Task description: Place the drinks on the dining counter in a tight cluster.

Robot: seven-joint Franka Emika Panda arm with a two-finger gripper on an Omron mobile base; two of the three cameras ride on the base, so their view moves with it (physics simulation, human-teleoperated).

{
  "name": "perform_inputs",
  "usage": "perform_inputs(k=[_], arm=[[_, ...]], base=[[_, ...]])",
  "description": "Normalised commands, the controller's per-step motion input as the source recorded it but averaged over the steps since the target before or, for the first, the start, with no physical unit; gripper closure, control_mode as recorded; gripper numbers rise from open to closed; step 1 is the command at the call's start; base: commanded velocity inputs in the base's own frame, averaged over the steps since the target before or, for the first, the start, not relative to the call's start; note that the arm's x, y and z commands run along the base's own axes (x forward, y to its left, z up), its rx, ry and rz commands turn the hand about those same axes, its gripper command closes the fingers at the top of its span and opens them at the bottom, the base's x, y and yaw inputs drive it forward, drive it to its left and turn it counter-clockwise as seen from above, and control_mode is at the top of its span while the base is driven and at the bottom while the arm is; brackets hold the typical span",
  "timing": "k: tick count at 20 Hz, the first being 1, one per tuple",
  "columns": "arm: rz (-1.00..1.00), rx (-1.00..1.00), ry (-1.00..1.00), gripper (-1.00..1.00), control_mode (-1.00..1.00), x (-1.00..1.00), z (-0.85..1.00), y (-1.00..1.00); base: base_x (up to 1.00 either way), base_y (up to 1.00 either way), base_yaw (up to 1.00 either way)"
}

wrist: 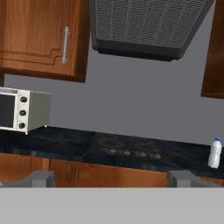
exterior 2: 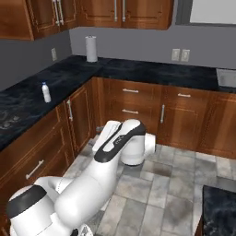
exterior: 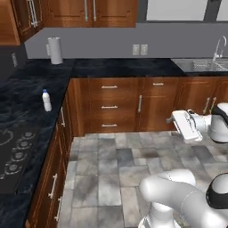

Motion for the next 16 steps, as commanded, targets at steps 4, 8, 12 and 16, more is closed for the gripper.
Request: perform_inputs(k=[4,8,12,16], arm=[[0.00,0.00,0.00,-1.00,1.00,0.00,0.00,0.00],[0.00,0.00,0.00,-1.00,1.00,0.00,0.00,0.00],[0.00,0.00,0.00,-1.00,1.00,0.00,0.00,0.00],[0.00,0.00,0.00,-1.00,1.00,0.00,0.00,0.00]], base=[[0.94,0.16,0.09],[0.94,0.17,0.11],[0.94,0.15,0.13],[0.94,0.13,0.15]])
